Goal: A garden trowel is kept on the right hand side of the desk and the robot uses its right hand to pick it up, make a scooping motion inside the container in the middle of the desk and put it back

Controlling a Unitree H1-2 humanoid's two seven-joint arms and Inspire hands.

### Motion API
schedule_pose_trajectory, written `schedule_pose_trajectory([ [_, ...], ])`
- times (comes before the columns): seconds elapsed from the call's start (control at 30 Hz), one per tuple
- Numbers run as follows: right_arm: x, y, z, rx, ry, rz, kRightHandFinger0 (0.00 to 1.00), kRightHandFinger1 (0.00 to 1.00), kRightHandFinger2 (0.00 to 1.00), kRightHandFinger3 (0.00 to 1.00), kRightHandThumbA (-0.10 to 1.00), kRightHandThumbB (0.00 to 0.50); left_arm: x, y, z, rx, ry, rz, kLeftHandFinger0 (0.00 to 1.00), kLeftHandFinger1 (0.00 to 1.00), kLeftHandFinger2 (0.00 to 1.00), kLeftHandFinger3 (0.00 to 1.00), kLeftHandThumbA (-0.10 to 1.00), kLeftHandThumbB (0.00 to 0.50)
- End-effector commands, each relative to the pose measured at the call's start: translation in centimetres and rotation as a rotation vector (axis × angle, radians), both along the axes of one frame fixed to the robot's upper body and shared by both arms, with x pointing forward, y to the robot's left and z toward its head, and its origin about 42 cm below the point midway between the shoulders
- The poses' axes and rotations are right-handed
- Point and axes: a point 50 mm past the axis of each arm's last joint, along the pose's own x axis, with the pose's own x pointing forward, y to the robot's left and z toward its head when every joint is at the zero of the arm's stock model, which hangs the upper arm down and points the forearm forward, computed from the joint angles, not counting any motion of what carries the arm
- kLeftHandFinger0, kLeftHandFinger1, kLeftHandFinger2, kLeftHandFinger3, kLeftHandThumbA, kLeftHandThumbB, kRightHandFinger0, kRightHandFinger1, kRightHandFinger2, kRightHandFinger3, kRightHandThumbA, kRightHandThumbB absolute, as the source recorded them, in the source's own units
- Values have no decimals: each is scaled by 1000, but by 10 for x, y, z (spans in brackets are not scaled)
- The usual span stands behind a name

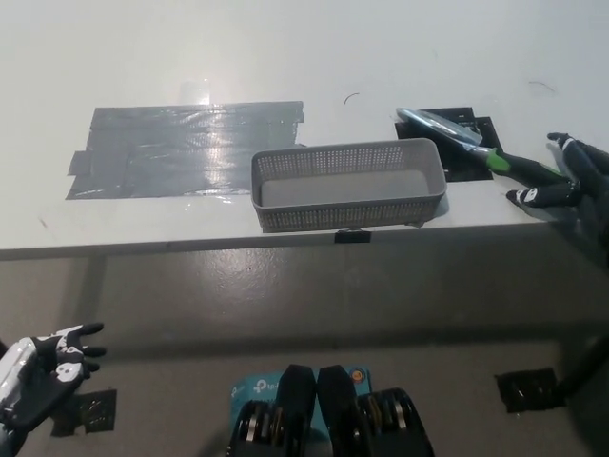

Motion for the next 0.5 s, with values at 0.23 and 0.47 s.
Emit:
schedule_pose_trajectory([
  [0.23, 13, -1, -3, 75, 84, 54, 700, 789, 938, 1000, 659, 13, -1, 5, 10, 55, -8, -1, 745, 723, 804, 985, 153, 0],
  [0.47, 11, 27, -19, -113, 194, 208, 0, 0, 152, 930, -94, 0, 1, 4, 10, 73, -2, -30, 757, 727, 815, 1000, 215, 0],
])
